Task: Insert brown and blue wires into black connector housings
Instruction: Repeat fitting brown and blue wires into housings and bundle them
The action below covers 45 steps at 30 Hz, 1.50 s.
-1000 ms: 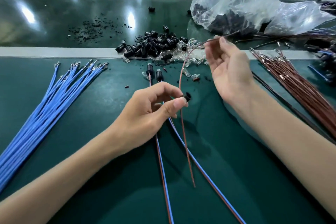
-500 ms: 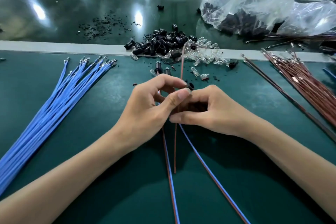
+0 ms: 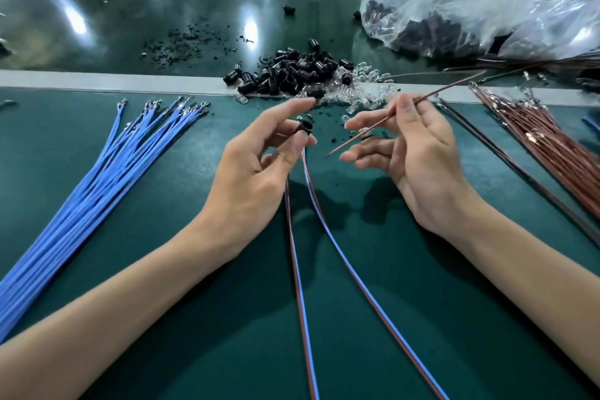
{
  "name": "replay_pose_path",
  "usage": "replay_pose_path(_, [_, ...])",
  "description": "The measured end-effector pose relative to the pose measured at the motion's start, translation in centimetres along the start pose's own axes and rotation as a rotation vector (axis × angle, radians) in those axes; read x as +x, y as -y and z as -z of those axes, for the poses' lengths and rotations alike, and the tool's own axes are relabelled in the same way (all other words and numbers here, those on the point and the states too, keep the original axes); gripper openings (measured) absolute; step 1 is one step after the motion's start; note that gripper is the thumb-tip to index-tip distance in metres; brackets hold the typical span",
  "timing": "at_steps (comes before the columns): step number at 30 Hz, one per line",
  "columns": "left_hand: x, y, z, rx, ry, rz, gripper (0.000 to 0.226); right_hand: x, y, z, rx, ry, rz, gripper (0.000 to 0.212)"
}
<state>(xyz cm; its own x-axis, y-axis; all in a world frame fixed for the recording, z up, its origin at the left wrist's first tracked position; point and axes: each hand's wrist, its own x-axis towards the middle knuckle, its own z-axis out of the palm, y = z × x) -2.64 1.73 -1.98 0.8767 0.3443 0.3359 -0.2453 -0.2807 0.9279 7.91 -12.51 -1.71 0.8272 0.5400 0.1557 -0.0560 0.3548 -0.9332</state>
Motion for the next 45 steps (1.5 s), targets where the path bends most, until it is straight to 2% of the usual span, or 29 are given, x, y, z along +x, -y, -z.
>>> replay_pose_path(4, [-0.05,-0.01,-0.04,0.017,0.015,0.008,0.021,-0.10,-0.12,0.06,0.022,0.011,0.051,0.014])
replay_pose_path(6, [0.04,0.08,-0.09,-0.008,-0.008,0.052,0.018,-0.28,-0.10,0.06,-0.035,0.026,0.080,0.017])
replay_pose_path(11, [0.02,0.07,-0.12,-0.007,0.025,0.087,0.017,-0.56,-0.13,-0.13,-0.182,0.079,0.050,0.001])
replay_pose_path(14, [-0.03,0.14,-0.07,0.041,0.034,0.086,0.016,-0.69,-0.14,-0.32,-0.247,0.138,0.041,0.009])
replay_pose_path(20, [0.07,0.06,-0.09,0.089,0.040,0.083,0.020,-0.56,-0.03,-0.22,-0.225,0.028,0.103,0.011])
replay_pose_path(27, [-0.09,-0.14,-0.39,0.009,0.053,0.118,0.014,-0.51,-0.46,-0.18,-0.353,0.153,0.127,0.009])
replay_pose_path(33, [-0.12,0.01,-0.27,0.003,0.050,0.135,0.019,-0.50,-0.44,0.01,-0.323,0.117,0.149,0.004])
replay_pose_path(38, [-0.17,-0.17,-0.25,0.021,0.088,0.123,0.021,-0.78,-0.36,-0.28,-0.417,0.213,0.128,0.006])
replay_pose_path(41, [-0.25,-0.24,-0.38,0.023,0.076,0.146,0.019,-0.75,-0.39,-0.20,-0.464,0.214,0.119,0.006])
replay_pose_path(43, [-0.32,-0.30,-0.48,0.001,0.054,0.160,0.017,-0.62,-0.28,-0.02,-0.390,0.178,0.094,0.010])
replay_pose_path(45, [-0.33,-0.38,-0.57,0.005,0.036,0.167,0.016,-0.44,-0.05,0.20,-0.176,0.142,0.031,0.011])
